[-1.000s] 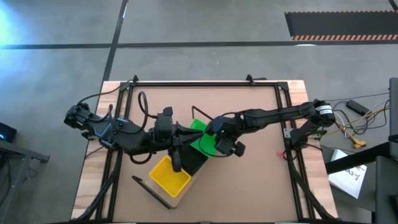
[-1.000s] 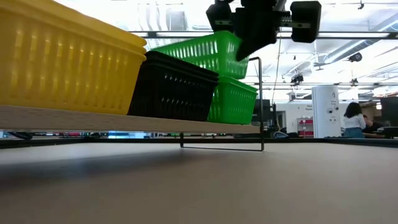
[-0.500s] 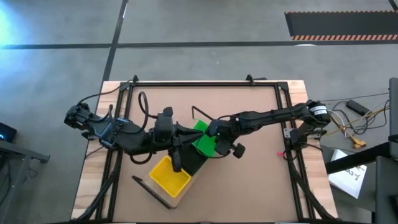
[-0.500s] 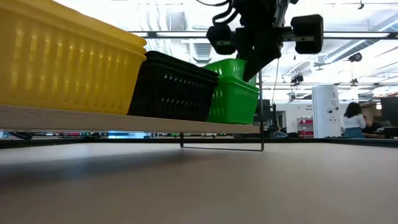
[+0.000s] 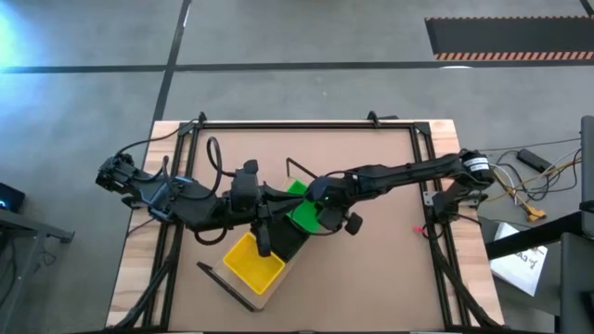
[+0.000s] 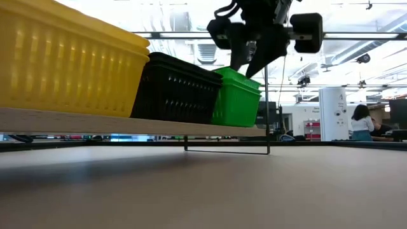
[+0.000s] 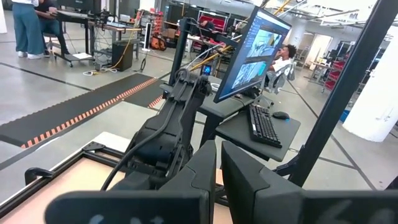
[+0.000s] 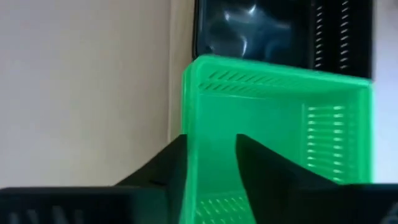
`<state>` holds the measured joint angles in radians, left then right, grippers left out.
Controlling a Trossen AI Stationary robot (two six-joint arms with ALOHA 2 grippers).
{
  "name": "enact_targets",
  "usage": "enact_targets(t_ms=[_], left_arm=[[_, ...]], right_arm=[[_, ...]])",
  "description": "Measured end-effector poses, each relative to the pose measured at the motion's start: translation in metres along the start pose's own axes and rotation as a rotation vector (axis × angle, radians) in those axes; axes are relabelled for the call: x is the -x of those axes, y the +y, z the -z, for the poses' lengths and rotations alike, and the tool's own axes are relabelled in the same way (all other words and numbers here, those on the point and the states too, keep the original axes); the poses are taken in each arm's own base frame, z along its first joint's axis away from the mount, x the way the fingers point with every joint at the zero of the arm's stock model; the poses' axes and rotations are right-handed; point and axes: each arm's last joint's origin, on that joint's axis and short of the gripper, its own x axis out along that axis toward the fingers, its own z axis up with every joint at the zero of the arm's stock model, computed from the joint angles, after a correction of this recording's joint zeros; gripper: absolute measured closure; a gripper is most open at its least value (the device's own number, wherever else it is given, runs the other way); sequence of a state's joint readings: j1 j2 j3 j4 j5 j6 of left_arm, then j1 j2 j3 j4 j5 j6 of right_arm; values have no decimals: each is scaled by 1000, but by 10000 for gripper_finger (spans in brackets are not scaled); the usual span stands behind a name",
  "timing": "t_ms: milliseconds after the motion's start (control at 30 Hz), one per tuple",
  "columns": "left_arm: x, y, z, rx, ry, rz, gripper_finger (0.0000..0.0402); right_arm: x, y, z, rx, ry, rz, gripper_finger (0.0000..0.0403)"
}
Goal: Stack baskets on shelf by color
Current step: Stack the green bin on top of the green bins on the shelf
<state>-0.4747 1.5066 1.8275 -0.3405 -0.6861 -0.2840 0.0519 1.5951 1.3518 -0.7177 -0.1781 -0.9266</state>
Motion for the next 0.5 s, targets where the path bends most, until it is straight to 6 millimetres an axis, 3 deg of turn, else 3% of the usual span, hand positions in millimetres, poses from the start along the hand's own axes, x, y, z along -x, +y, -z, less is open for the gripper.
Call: enact_targets(t_ms=[233,500], left_arm=[[0,0,1,-1,2,0,393],[0,0,1,-6,8,-2,393]], right_arm=[[11,-1,-5,-135,-55,-1,221],[-7,0,-2,-265,-68,-87,244]])
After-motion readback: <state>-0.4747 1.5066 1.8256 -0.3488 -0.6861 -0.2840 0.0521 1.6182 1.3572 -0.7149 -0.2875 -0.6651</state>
